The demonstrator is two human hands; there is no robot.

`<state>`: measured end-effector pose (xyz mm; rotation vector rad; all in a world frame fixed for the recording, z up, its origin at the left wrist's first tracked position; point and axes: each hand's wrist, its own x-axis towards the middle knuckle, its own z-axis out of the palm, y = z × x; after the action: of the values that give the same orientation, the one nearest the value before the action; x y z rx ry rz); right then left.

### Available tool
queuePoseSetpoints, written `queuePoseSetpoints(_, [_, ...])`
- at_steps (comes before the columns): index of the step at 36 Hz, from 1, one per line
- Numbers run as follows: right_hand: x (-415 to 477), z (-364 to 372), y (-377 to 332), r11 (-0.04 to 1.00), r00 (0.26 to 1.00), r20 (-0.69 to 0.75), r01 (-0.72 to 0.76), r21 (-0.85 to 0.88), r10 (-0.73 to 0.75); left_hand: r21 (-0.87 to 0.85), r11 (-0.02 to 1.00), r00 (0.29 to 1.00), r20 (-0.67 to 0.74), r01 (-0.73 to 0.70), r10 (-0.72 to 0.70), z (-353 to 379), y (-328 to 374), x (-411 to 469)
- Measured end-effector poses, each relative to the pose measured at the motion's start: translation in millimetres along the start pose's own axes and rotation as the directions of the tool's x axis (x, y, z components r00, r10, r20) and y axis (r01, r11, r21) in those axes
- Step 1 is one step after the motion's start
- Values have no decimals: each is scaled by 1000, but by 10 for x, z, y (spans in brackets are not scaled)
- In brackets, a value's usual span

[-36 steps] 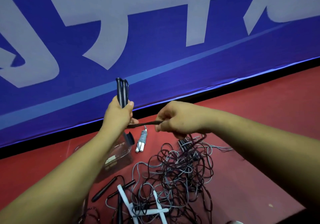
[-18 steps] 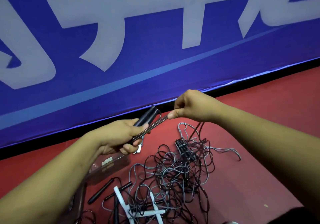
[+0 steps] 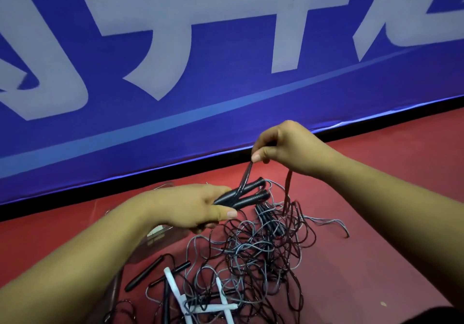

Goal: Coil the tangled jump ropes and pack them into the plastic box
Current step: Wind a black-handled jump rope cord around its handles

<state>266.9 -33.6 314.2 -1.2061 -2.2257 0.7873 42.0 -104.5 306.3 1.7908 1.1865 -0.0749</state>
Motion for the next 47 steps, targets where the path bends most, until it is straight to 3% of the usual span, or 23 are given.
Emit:
queuePoseSetpoints(3, [1, 26, 50, 985, 999, 0, -38, 166, 38, 175, 979, 987, -101, -107, 126, 25, 88, -15])
queuePoseSetpoints(6, [0, 185, 155, 932, 991, -12, -120, 343, 132, 178, 972, 930, -308, -153, 202, 15, 57, 3])
queuePoseSetpoints(13, [-144, 653, 369, 731, 914, 328, -392, 558, 240, 319, 946, 695, -692, 52, 195, -189, 66, 88])
queuePoseSetpoints(17, [-199, 837, 289, 687, 833, 502, -507, 520, 234, 358, 896, 636, -763, 265, 117, -348, -192, 76])
queuePoseSetpoints(21, [-180, 947, 1, 749, 830, 507, -485, 451, 232, 425, 790, 641, -766, 442, 53, -398, -478, 121])
queuePoseSetpoints(25, [-127, 958, -311, 892, 865, 461, -354, 283, 197, 477, 712, 676, -737, 515, 5, -383, -595, 124])
queuePoseSetpoints(28, [-97, 893, -464, 988, 899, 426, -138, 63, 98, 564, 626, 722, -692, 538, 3, -296, -614, 161])
queuePoseSetpoints(33, [18, 697, -562, 978, 945, 308, 157, -135, -109, 589, 718, 834, -552, 372, 21, -261, -531, 167])
queuePoseSetpoints(38, [82, 430, -470, 947, 988, 81, 152, -282, -134, 609, 785, 911, -379, 114, 162, -184, -321, 131])
queuePoseSetpoints(44, [77, 260, -273, 979, 996, 77, 58, -194, -44, 318, 931, 917, -288, -181, 276, -63, -156, 146])
queuePoseSetpoints(47, [34, 182, -213, 990, 975, 208, -94, 101, 71, 170, 944, 896, -304, -283, 323, -5, -112, 92])
